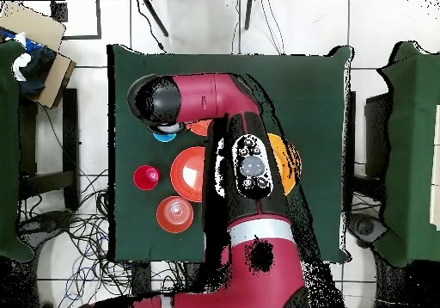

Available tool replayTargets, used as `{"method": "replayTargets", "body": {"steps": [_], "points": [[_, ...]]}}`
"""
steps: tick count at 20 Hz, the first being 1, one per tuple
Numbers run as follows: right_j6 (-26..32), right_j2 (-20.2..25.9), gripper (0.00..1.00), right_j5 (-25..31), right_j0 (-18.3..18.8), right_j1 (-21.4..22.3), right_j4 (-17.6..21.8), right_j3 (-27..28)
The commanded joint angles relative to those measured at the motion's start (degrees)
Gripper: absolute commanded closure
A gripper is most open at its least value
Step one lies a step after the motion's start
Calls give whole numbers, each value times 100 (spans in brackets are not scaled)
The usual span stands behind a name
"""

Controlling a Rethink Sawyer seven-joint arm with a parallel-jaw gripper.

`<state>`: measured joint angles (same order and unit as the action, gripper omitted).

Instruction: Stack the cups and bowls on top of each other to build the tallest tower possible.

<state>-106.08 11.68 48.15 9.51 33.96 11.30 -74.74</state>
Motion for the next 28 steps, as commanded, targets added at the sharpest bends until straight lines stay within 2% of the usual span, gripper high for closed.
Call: {"method": "replayTargets", "body": {"steps": [1, 11, 16, 24, 28], "points": [[-600, 59, 0, 38, -157, -181, -33, 141], [-597, 71, 0, -189, -188, -631, -2, 493], [-550, 78, 0, -312, -179, -729, 23, 467], [-910, -85, 0, -359, -399, -642, -46, 378], [-854, -78, 0, -423, -400, -721, -78, 411]]}}
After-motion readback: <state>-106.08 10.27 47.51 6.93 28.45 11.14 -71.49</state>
